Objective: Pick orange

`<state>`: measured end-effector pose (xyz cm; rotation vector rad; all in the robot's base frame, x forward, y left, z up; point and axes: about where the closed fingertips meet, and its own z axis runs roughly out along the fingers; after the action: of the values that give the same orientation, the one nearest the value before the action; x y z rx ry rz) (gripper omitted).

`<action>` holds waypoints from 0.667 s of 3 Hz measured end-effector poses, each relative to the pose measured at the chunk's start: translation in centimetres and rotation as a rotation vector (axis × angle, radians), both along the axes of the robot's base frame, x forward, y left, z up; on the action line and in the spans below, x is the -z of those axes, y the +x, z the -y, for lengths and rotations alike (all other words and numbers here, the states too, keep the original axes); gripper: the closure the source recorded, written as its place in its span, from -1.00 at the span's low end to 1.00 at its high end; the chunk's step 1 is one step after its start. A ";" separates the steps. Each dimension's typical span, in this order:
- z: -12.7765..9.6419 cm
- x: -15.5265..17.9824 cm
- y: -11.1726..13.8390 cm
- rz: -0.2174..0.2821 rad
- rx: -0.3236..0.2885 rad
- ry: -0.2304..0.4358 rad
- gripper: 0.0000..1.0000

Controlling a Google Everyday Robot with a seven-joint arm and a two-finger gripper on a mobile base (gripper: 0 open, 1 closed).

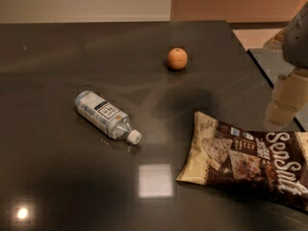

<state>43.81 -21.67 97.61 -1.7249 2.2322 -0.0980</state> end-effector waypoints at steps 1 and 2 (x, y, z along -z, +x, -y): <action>0.0 0.0 0.0 0.000 0.000 0.000 -1.00; 0.0 0.0 0.0 0.000 0.000 0.000 -1.00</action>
Offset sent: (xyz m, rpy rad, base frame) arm 0.0740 0.0239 -0.0007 0.0979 -0.0464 -0.0043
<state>43.81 -21.67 97.61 -1.7249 2.2322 -0.0980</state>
